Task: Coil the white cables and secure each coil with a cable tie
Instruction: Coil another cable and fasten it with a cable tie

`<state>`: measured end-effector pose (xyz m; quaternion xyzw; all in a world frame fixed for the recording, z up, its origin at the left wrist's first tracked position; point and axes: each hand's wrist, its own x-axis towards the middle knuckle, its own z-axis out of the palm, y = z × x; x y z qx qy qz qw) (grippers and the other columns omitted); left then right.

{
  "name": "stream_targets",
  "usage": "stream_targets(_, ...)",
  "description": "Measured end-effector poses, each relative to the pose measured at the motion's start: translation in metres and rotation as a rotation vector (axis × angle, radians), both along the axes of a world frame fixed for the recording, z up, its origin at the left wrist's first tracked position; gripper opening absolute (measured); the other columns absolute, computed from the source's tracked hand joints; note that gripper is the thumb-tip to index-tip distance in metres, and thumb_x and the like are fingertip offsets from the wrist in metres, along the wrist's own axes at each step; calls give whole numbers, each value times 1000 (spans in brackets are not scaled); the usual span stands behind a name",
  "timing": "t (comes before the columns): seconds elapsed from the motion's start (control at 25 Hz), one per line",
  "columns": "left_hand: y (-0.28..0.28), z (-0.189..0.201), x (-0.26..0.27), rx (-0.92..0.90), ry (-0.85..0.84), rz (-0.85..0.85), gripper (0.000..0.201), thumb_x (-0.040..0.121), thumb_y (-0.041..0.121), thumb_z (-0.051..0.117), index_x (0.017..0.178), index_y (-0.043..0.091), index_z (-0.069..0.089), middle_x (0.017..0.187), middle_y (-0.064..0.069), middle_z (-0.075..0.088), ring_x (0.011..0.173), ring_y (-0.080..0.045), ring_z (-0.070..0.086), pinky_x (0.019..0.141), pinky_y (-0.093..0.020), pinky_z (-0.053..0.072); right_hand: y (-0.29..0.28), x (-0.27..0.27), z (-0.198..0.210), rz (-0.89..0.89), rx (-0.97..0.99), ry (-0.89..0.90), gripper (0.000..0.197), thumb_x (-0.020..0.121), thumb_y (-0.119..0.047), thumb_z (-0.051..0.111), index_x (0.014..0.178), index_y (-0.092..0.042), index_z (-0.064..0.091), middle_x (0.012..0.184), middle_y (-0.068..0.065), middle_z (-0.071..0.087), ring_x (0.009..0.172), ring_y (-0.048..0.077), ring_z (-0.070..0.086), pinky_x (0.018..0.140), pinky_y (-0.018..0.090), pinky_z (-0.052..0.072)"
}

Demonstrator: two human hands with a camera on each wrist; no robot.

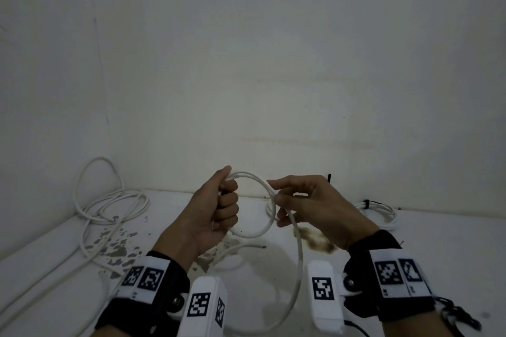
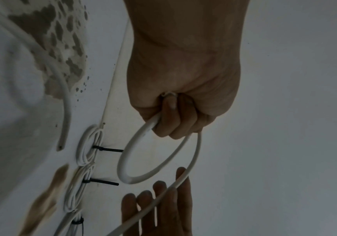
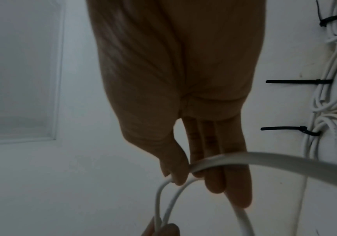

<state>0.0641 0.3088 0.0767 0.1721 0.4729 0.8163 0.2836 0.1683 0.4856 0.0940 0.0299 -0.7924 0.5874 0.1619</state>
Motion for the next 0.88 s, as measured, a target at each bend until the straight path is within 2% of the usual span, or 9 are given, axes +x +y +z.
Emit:
stream_targets(0.12,-1,1,3,10,0,-91,49,100,50,38,60,21,40,43,9,18,28,-4,16,32,-16,11,-2,-2,-2,-55,-15,-40,16,91,-2,68,97,-13,78,82,16,64,67,25,66,67,45,62)
stream_targets(0.24,1,0,3,13,11,-87,50,102,49,32,74,14,55,47,8,20,30,-4,16,33,-18,13,-6,-1,-1,-104,-14,-55,6,93,-16,69,90,-11,72,77,12,61,60,24,63,60,43,61)
stream_targets(0.36,4,-1,5,-38,52,-108,53,101,53,33,83,12,62,51,7,19,34,-5,15,36,-20,14,-10,-6,-1,-181,-44,-11,29,93,-33,68,89,-4,64,74,9,57,58,20,58,57,42,60)
stream_targets(0.44,4,-1,10,-111,107,-149,60,94,67,32,75,16,57,54,7,18,39,-6,12,40,-21,13,-15,-9,0,-211,44,22,37,92,-43,66,87,-6,64,72,6,58,59,15,56,60,38,57)
stream_targets(0.56,6,-2,16,-221,210,-164,65,79,83,32,65,21,43,62,4,15,48,-10,11,47,-24,15,-27,-10,2,-324,310,131,33,92,-47,64,77,-18,66,52,-15,51,49,2,44,54,17,37)
stream_targets(0.64,9,-2,18,-242,230,-143,65,76,85,35,65,21,44,65,3,16,50,-11,12,49,-24,16,-27,-13,1,-384,243,213,31,93,-41,65,74,-16,65,46,-15,46,45,4,39,51,18,32)
stream_targets(0.72,11,-2,19,-253,237,-110,64,78,83,36,66,20,46,65,3,17,49,-11,13,48,-24,17,-23,-13,1,-384,93,271,31,94,-38,65,76,-13,66,46,-12,40,46,5,35,52,24,34)
stream_targets(0.8,14,-3,20,-256,238,-70,62,81,80,36,67,20,44,62,5,18,47,-10,14,46,-23,18,-21,-10,3,-359,42,268,31,94,-37,65,78,-11,67,50,-8,39,51,10,36,55,30,36)
stream_targets(0.88,16,-4,19,-218,211,-18,58,85,75,37,70,20,44,59,6,20,45,-9,14,42,-22,17,-21,-7,3,-303,49,202,33,97,-38,62,80,-10,69,49,-9,39,48,8,35,53,25,34)
